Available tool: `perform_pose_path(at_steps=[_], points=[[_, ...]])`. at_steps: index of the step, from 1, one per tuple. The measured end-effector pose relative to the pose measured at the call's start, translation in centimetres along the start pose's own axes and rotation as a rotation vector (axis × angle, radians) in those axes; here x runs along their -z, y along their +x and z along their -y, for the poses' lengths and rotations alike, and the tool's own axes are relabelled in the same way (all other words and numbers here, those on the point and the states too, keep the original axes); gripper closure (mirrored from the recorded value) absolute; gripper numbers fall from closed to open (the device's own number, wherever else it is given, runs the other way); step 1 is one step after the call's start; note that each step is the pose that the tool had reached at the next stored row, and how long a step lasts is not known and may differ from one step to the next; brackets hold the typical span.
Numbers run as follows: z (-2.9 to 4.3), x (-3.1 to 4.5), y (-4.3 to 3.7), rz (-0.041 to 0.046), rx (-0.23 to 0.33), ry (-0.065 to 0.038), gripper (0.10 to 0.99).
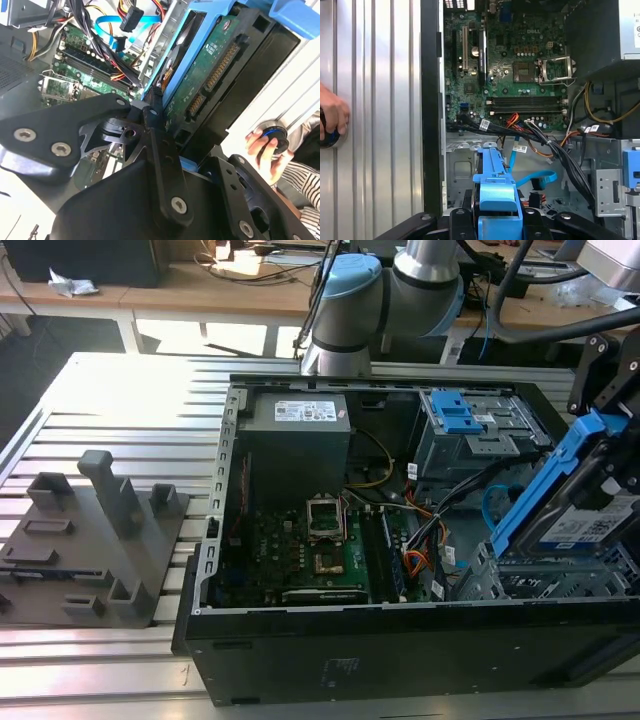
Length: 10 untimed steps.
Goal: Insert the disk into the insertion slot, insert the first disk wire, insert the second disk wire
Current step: 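Insert the disk into the insertion slot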
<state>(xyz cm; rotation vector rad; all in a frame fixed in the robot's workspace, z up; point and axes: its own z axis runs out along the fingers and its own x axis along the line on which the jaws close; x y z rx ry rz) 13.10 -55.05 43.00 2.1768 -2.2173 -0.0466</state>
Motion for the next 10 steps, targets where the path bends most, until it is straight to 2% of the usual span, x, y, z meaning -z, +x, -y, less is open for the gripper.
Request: perform_pose_path(at_steps=[6, 10], points=[[0.32, -0.59, -0.49, 0.0002, 0.000, -0.001, 0.722], [0.38, -1.62, -0.50, 0.0000, 0.000, -0.002, 0.722]])
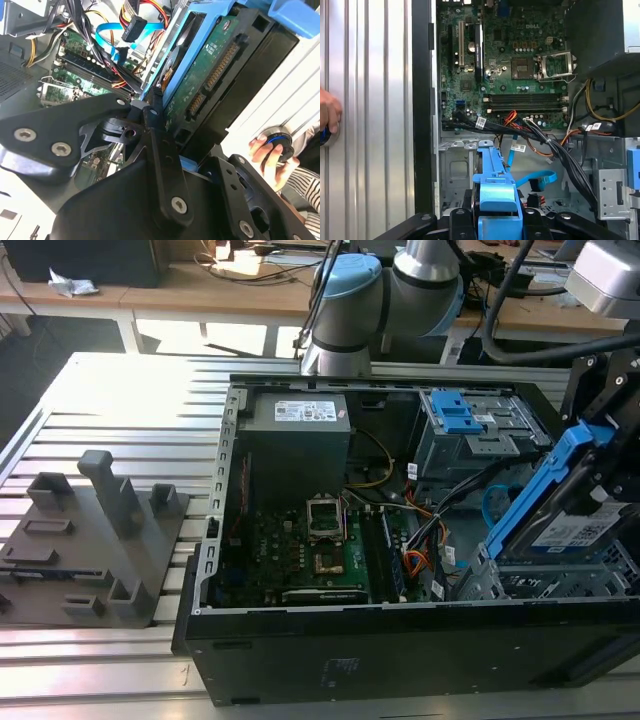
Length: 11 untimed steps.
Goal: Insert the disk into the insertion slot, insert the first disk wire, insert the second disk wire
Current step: 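Insert the disk into the insertion slot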
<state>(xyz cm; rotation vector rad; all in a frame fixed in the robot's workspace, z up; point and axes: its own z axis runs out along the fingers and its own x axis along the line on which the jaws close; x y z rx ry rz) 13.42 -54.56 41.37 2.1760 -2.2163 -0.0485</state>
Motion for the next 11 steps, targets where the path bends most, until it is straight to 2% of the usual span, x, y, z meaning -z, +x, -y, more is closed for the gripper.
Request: perform_pose_path(at_steps=[11], points=[[0.11, -2.36, -0.01, -0.0001, 0.000, -0.002, 0.722]])
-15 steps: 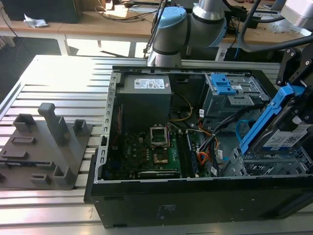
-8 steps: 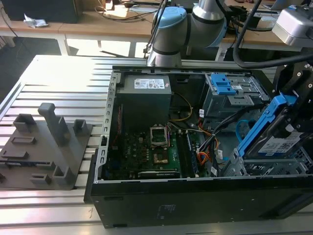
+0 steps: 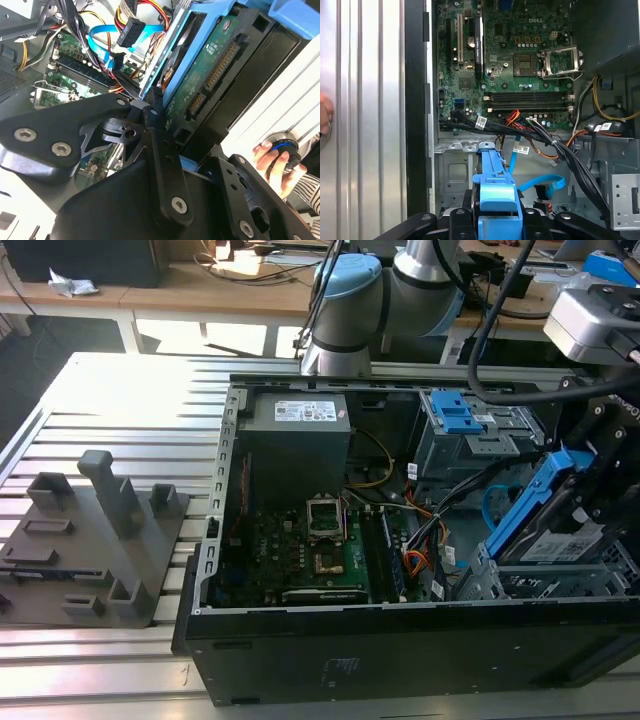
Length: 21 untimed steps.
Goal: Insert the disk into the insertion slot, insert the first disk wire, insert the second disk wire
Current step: 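Insert the disk into the insertion slot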
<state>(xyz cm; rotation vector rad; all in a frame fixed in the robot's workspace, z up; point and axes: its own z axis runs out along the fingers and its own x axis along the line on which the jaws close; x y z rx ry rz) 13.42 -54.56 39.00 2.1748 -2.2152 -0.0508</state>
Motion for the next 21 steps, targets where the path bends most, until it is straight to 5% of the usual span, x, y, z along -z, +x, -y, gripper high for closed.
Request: perform_pose_path(at_steps=[12, 21], points=[[0.13, -2.48, -0.01, -0.0001, 0.000, -0.002, 0.722], [0.13, -2.50, -0.01, -0.0024, 0.000, -0.002, 0.722]])
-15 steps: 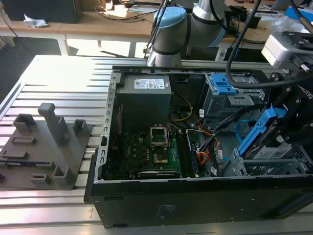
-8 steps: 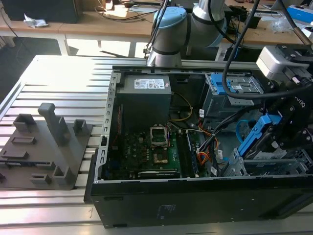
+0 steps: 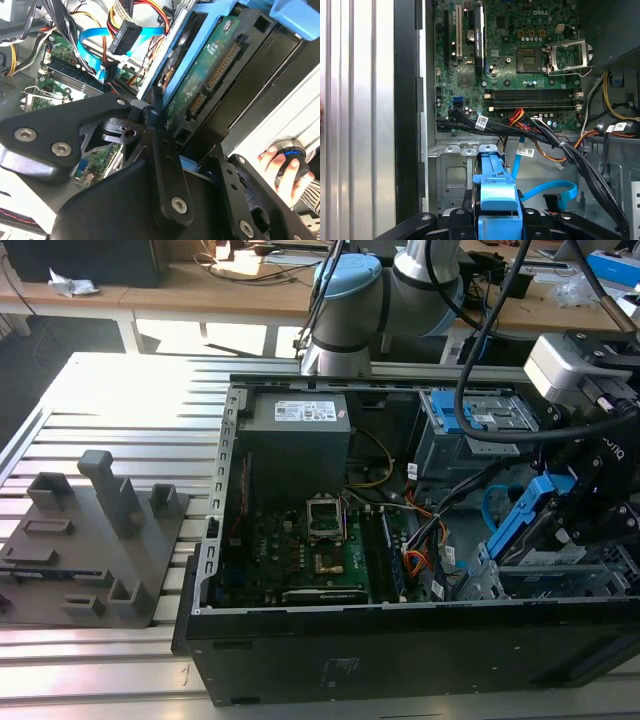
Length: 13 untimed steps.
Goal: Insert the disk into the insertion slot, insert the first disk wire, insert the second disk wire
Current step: 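Insert the disk into the insertion slot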
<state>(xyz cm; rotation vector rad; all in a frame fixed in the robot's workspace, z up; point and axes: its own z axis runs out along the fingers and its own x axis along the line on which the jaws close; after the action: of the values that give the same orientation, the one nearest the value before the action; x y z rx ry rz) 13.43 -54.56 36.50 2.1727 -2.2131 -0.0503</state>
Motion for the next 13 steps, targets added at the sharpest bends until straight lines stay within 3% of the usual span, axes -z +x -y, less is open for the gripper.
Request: perform_pose_path(at_steps=[2, 3, 10, 11, 13], points=[[0.00, 0.01, 0.00, -0.0013, 0.000, 0.000, 0.710], [0.00, 0.00, 0.00, -0.0013, 0.000, 0.000, 0.647], [0.00, 0.01, 0.00, -0.0039, 0.000, 0.000, 0.647], [0.00, 0.00, 0.00, -0.0043, 0.000, 0.000, 0.659], [0.00, 0.00, 0.00, -0.0052, 0.000, 0.000, 0.792]])
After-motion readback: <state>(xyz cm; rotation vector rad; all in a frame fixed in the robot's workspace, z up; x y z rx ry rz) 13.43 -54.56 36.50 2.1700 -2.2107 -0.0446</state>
